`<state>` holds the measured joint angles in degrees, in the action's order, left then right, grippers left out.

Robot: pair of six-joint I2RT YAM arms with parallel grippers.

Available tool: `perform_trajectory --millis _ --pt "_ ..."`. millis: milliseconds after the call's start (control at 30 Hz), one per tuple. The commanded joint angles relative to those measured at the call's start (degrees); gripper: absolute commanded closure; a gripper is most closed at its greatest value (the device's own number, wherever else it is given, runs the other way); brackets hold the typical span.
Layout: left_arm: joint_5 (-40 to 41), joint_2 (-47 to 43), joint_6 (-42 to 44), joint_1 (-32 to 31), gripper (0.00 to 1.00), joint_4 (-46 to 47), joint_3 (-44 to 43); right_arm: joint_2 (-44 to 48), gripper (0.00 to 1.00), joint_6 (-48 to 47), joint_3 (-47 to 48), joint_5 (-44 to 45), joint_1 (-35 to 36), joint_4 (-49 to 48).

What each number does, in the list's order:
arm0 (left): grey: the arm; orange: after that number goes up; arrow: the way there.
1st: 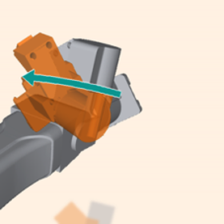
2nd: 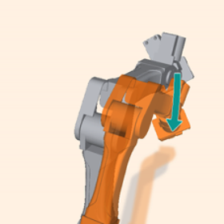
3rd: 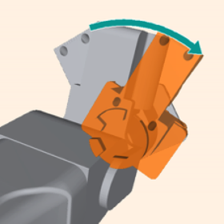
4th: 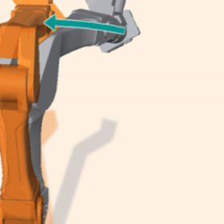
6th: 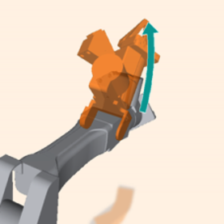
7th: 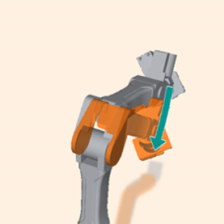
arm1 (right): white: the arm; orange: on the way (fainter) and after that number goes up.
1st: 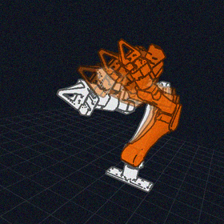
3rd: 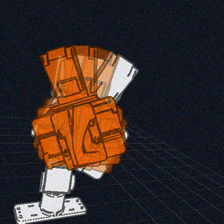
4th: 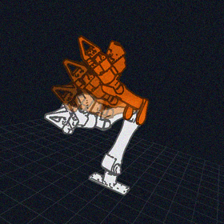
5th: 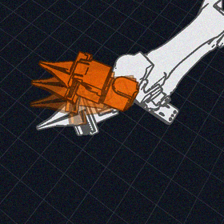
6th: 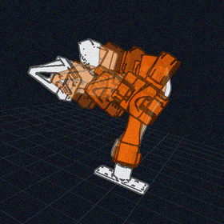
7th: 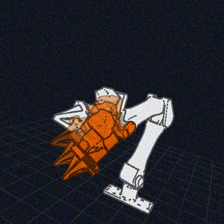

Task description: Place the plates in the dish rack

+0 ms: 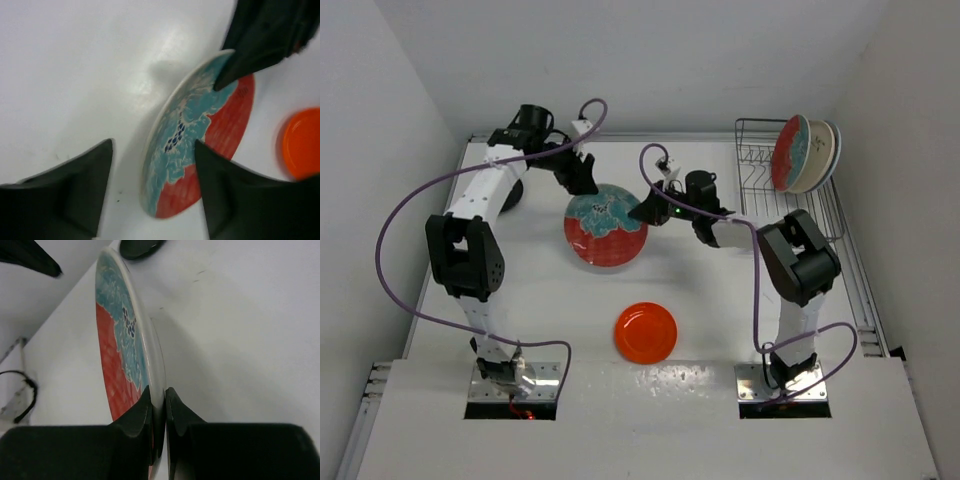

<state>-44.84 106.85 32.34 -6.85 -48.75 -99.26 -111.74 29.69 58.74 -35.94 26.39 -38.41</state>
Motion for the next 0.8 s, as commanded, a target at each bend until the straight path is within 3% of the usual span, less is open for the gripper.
perform_trajectory --millis 0,67,100,233,333,467,533,767 --pt "7.1 -0.4 -8.5 0.3 0.23 3.0 -7.4 10.5 1.00 -1.1 0.9 12.2 -2.4 -5.5" --pt "10.7 -0.4 -12.5 1.7 0.00 3.0 -11.8 15.3 1.00 -5.2 2.3 16.0 -3.6 -1.1" --pt "14.7 -0.4 -14.1 2.4 0.00 3.0 -13.3 16.5 1.00 -6.4 3.0 22.6 -4.1 0.9" --pt "23.0 -1.1 -20.3 6.5 0.00 5.2 -19.6 23.0 1.00 -14.7 10.0 33.6 -8.6 13.8" --pt "27.1 -1.6 -21.0 8.7 0.00 5.2 -18.8 25.7 1.00 -20.7 14.5 42.6 -12.9 17.3" --pt "28.8 -3.7 -17.2 9.4 0.00 5.2 -11.1 25.4 1.00 -32.5 18.9 54.6 -17.5 14.7" --pt "26.9 -4.3 -16.4 9.4 0.08 5.2 -6.9 23.3 1.00 -39.4 20.4 60.3 -19.8 13.7" --pt "26.1 -3.8 -16.4 8.9 0.12 4.6 -3.6 16.3 1.00 -45.1 24.0 68.5 -23.1 7.1"
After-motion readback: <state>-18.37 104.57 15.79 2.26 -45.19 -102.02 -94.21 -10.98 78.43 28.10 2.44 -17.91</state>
